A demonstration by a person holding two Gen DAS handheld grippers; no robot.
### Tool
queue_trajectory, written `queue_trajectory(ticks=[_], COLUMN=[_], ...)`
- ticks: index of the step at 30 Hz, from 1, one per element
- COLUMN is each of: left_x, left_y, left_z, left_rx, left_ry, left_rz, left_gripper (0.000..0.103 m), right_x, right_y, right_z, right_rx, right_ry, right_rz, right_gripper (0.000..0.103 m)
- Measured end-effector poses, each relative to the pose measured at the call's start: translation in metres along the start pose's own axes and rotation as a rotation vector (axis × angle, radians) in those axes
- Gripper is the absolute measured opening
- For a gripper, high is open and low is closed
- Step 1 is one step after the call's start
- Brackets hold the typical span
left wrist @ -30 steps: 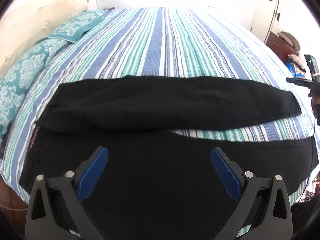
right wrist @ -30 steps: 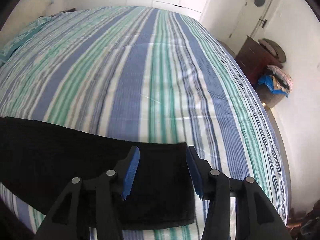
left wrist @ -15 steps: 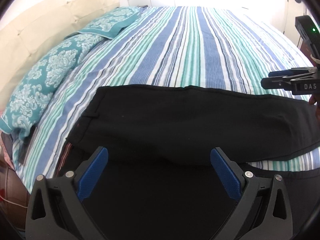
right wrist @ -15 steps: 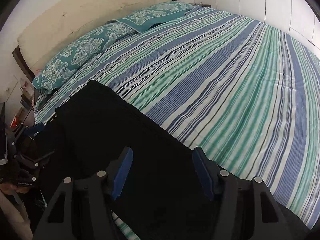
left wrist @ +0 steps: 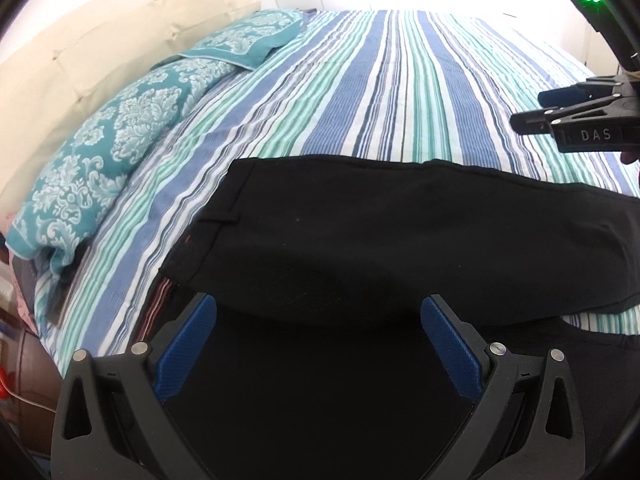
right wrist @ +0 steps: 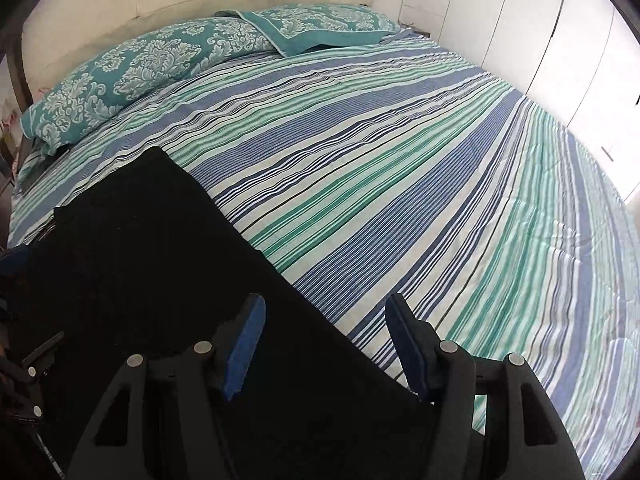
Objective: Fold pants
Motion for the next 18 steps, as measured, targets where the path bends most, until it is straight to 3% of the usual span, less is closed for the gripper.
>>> queue_trajectory(ticks=[5,18], left_x=[0.001,0.0], left_y=[0.002,-0.002], left_z=[0.002,0.001], left_rx=[0.003,0.013], left_ry=[-0.016,-0.019], left_rz=[0.01,0.0], left_gripper=[0.102,0.102], right_x=[0.009,0.019], right_y=[0.001,0.011], right_z=[0.021,0.049], right_rx=[-0.136,-0.252], right_ry=[-0.052,-0.109], right_rz=[0.043,0.15], right_gripper=[0.063,0.063])
Point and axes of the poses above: each gripper's, at about its wrist camera, not at the fingertips, and z roughly against the way its jaws point, y to its left, x to its top, the point moved 6 cm from there along -z, roughly the way its jaws point, and after that the axes turned 1 degree about z, right-handed, at the moved point
